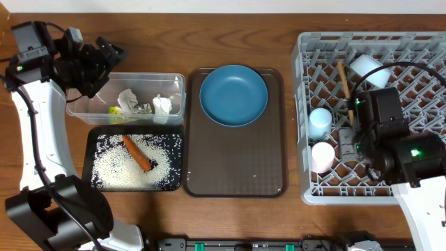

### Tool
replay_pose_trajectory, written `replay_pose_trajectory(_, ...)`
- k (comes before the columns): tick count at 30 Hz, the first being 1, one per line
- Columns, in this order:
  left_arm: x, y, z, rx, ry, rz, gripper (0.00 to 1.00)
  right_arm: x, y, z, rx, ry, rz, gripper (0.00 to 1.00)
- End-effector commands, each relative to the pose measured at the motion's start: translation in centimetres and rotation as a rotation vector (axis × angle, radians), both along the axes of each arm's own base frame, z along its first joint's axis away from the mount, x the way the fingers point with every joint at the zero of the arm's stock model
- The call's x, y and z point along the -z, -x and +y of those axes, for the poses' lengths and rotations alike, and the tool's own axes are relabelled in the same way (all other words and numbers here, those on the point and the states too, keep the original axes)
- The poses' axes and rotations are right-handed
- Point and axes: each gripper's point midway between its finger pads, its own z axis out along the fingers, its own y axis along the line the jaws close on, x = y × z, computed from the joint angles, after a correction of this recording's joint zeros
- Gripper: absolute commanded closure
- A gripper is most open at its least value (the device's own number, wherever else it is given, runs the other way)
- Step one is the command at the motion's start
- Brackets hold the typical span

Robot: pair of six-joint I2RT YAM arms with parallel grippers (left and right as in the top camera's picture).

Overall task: Sort waste into correct bins and load items into the dishwasher rack
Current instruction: 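Insert the second chopstick in the rack and release it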

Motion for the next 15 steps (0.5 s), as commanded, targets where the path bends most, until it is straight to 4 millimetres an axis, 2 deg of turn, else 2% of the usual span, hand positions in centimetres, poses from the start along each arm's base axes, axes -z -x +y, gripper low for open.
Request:
replay_pose_trajectory(1, 0.7, 0.1, 0.4, -0.013, -0.003, 0.020, 0.04, -0.2, -0.5, -2.8, 0.044, 0.142, 0.010, 0.99)
replay_pose_trajectory(10, 0.7, 0.1, 0.4, -0.013, -0.003, 0.020, 0.04, 2.3, -1.6, -3.7, 0.061, 0.188, 0.119, 0.99)
replay_pose_trajectory(15, 0.7, 0.1, 0.4, -0.013, -0.003, 0.020, 0.03, 3.9, -2.4, -4.1, -0.001, 0.238, 0.197, 0.99)
